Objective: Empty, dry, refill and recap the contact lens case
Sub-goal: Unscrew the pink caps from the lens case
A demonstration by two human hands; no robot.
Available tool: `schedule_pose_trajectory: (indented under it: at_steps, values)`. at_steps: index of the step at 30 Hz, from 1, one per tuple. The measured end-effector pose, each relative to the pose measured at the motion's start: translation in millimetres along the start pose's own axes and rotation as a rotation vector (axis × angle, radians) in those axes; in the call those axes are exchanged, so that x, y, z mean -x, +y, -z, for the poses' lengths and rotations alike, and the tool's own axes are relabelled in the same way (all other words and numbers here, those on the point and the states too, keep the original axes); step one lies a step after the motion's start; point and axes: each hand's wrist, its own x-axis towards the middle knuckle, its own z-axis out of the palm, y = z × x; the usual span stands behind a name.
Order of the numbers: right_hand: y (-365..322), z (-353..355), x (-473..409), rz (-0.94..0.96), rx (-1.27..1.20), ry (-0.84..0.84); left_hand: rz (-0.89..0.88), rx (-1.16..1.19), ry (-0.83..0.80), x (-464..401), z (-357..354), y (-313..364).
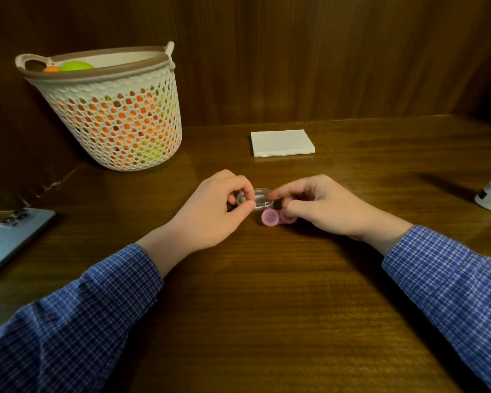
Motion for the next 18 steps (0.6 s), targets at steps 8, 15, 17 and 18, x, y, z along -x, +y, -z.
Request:
schedule_pose_trajectory:
  at_steps: [8, 15, 17, 18]
  values:
    - [2.8, 6.0, -2.7, -0.024, 0.019, -0.012, 0.11, -0.178, 0.129, -7.8, 13.8, -20.5]
    - [0.4, 9.2, -0.3, 0.009, 0.115, -0.029, 0.032, -0.142, 0.248, -4.5, 11.9, -8.8]
    - [-1.1, 11.7, 0.7, 0.016, 0.161, -0.042, -0.07, -0.036, 0.198, 1.0, 8.1, 4.0]
    - [-1.8, 13.1, 1.2, 0.02, 0.193, -0.053, -0.115, -0.002, 0.136, 4.2, 4.2, 11.6]
